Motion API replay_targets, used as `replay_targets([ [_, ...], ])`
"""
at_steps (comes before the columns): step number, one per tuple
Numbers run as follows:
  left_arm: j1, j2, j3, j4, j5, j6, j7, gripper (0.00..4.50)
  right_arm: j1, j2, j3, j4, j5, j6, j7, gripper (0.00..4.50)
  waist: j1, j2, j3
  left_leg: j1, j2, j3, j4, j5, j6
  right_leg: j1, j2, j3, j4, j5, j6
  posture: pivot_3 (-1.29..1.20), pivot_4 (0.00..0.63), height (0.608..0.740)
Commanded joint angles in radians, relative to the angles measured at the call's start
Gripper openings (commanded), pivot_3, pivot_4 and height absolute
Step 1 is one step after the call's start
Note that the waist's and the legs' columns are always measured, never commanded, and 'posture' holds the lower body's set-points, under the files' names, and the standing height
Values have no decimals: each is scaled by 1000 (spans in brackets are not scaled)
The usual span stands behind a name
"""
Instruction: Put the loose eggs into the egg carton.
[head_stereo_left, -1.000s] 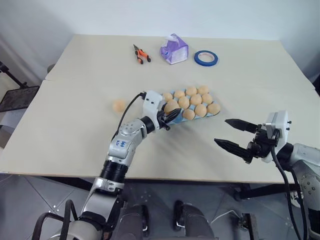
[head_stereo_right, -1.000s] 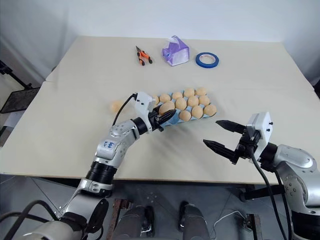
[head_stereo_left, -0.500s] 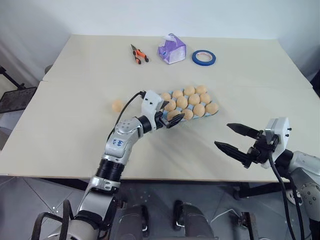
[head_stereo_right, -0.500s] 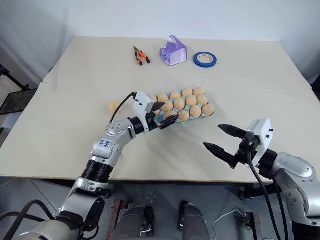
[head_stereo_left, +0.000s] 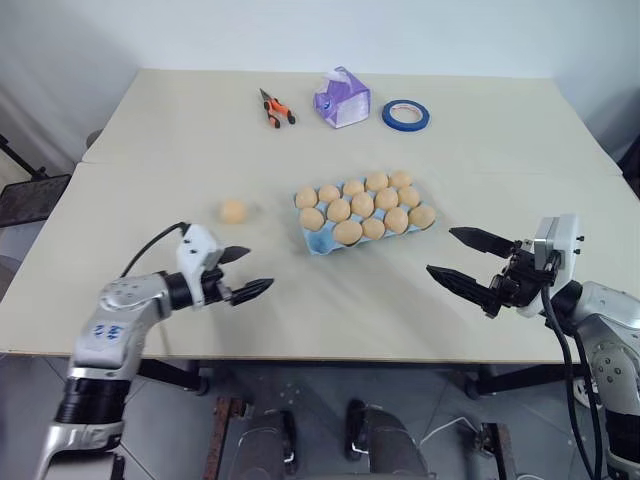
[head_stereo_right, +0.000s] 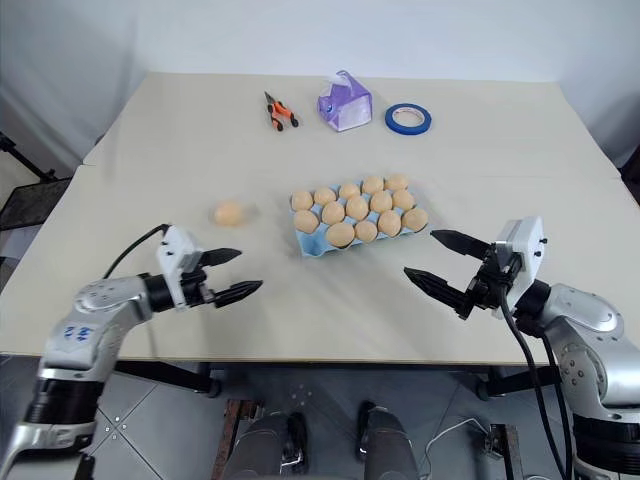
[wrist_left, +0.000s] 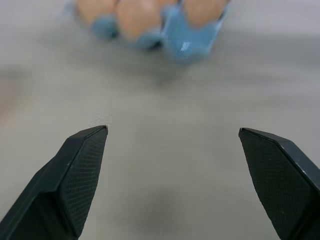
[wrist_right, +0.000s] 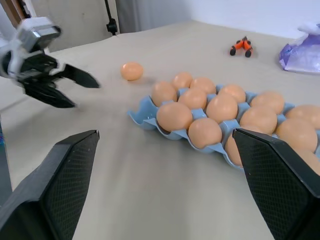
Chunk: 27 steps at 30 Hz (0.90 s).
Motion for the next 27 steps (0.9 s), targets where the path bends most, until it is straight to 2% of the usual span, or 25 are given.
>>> replay_targets([
  [1,11,52,83,43,-22,-51,-37,4477,-21,-4,-3,-4,5,-16,12,4500,4,0,0,0,0,0,-1,0,0,0,0,1,0,0,0,0,150,740],
  [6,-17,90,114,125,-15,-96,-74,4477,-44,-5,10,12,-1,-11,14,4500,4,0,0,0,0,0,-3,0,-1,-1,0,2,0,0,0,0,150,740],
  [9,-109,70,114,225,7,-138,-33,4477,-54,-6,15,18,-3,-10,15,4500,7,0,0,0,0,0,-3,0,-2,-1,-1,1,-1,0,0,0,150,740],
  [14,-345,0,70,514,84,-242,59,4477,-62,-5,25,18,-6,-6,9,4500,6,0,0,0,-1,0,-2,0,-1,0,0,0,1,0,0,0,150,740],
  [19,-547,-66,26,817,158,-374,83,4477,-59,-6,22,11,-5,-2,0,4500,5,-1,0,0,-2,2,-1,0,1,-1,1,-6,1,2,3,0,150,740],
  [27,-733,-136,-12,1179,252,-510,149,4477,-23,-7,1,-23,2,6,-23,4500,-5,-1,0,0,-1,4,0,1,4,-1,2,-6,2,2,3,0,150,740],
])
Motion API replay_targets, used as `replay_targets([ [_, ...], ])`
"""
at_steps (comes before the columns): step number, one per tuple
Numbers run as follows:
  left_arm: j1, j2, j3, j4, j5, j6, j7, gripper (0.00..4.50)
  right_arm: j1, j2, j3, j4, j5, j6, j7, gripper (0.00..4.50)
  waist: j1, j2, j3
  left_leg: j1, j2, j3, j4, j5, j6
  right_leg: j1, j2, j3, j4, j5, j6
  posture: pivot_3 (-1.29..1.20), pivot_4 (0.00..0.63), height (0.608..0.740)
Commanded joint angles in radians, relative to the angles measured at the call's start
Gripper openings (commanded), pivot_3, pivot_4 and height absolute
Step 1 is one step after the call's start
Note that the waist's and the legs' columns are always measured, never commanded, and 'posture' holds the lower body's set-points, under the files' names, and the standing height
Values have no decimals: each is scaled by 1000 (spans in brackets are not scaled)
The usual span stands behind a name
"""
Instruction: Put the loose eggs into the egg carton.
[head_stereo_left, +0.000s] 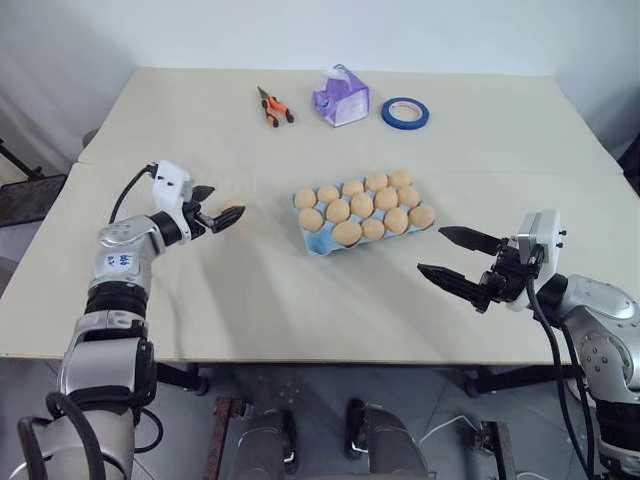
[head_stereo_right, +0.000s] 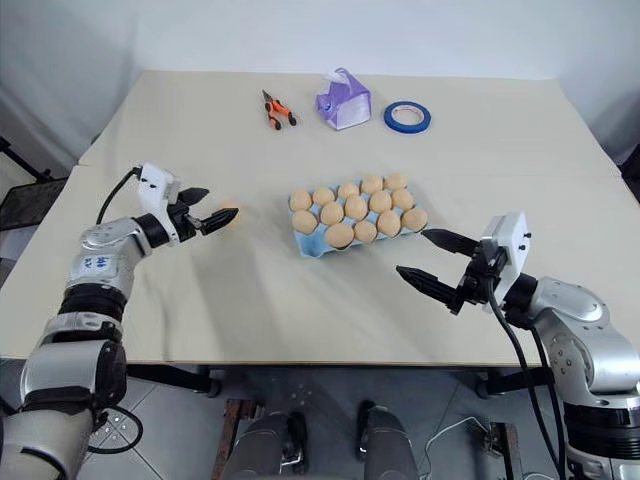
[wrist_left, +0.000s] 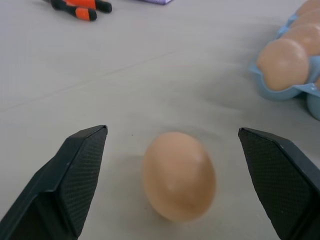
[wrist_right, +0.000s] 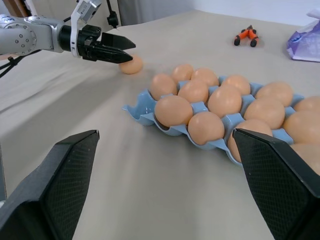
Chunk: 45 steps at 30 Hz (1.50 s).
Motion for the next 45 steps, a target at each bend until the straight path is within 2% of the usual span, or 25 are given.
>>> replay_targets([
  [1,-57,-13,-11,86,38,-46,38,4477,8,-7,-34,-49,17,-4,-11,4500,-1,0,0,0,0,0,0,0,0,0,0,0,0,0,0,0,150,740],
  [5,-86,-34,-22,154,72,-55,72,3596,16,-7,-38,-57,19,-2,-23,4500,-9,0,0,0,0,0,2,-2,-1,0,0,1,1,0,0,0,150,740],
  [11,-98,-35,-11,169,75,-56,69,1782,29,-11,-47,-66,23,0,-34,4500,-14,0,0,0,0,0,3,-2,-1,0,-1,0,3,0,0,0,150,740],
  [16,-108,-29,-19,131,71,-74,14,1612,37,-15,-51,-66,25,-4,-34,4500,-14,0,0,0,0,0,4,-2,-1,0,-1,1,4,0,0,0,150,740],
  [22,-115,-78,-44,-45,28,-20,-189,1611,24,-18,-46,-57,22,-2,-30,4500,-9,-1,0,0,-1,-1,5,-2,-2,0,-1,0,4,0,0,0,150,740],
  [26,-92,-156,-119,-215,14,88,-338,1611,28,-17,-48,-60,21,-5,-29,4500,-8,-1,0,0,-2,0,6,-2,0,1,0,0,4,0,1,0,150,740],
  [36,-78,-191,-225,-233,70,98,-394,1611,108,-1,-85,-122,28,-5,-71,4500,-15,-1,0,1,1,-1,9,-2,0,1,1,1,8,0,0,0,150,740],
  [45,-96,-191,-224,-230,65,108,-402,4465,145,-3,-99,-142,39,-5,-94,4500,-14,-1,0,0,0,-1,9,-3,0,1,-1,2,7,0,0,0,150,740],
])
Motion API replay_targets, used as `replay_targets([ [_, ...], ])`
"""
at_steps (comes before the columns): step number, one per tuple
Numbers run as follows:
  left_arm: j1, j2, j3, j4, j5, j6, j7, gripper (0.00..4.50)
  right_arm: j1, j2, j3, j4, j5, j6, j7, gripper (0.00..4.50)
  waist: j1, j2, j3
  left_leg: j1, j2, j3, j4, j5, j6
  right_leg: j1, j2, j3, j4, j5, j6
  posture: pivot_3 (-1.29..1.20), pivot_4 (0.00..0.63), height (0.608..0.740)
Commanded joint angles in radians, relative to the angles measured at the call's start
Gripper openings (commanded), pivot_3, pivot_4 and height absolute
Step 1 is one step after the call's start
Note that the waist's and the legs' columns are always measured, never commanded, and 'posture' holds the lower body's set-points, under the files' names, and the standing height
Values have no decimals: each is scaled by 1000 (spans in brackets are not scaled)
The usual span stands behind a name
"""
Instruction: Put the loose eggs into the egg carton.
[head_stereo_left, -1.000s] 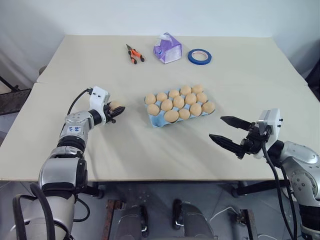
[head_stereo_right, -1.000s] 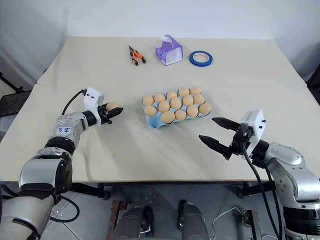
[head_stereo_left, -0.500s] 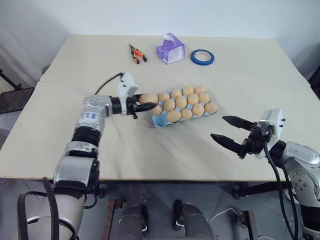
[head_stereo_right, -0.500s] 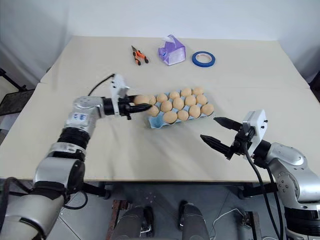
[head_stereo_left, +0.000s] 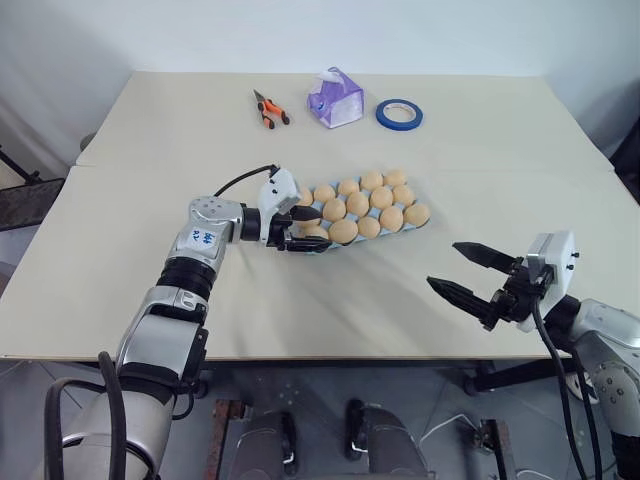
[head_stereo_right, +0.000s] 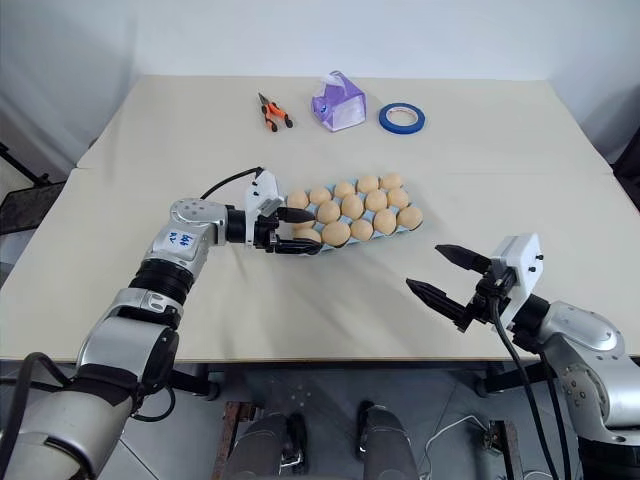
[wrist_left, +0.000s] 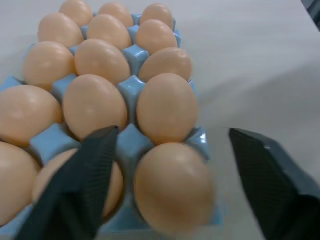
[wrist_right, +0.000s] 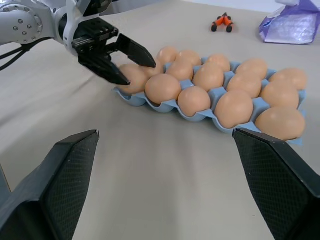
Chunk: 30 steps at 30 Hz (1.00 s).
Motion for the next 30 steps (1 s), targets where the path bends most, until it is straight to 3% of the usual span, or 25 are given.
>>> replay_targets([
  [1,-23,3,5,-26,-11,6,-17,4465,0,0,-28,-29,18,-7,-6,4500,0,0,0,0,0,0,0,0,0,0,0,0,0,0,0,0,150,740],
  [7,-10,19,44,-74,-42,3,-6,4465,-37,-10,-8,2,10,-11,14,4500,-2,0,0,0,0,0,0,0,0,0,0,0,0,0,0,0,150,740],
  [11,40,80,131,-212,-122,22,-4,4465,-99,-28,13,51,1,-11,60,4500,-7,0,0,0,1,0,0,1,1,0,0,1,0,0,0,0,150,740],
  [13,91,131,168,-310,-173,145,-9,4465,-150,-44,40,107,-18,-20,101,4500,-14,0,0,1,2,0,0,2,2,0,0,1,1,0,-1,0,150,740],
  [17,205,200,225,-481,-246,223,-2,4465,-242,-55,84,196,-43,-29,165,4500,-21,0,0,2,1,0,0,2,2,0,0,1,4,-1,-1,0,150,740],
  [23,425,314,285,-627,-293,222,-32,4465,-392,-48,175,340,-94,-47,273,4500,-27,0,0,2,1,0,2,1,-1,0,-2,1,5,-1,-1,0,150,740],
  [30,509,343,293,-695,-310,220,-8,4465,-456,-24,213,403,-123,-58,314,4500,-17,0,0,1,1,-1,1,1,-3,-1,-3,1,4,-1,-2,0,150,740],
])
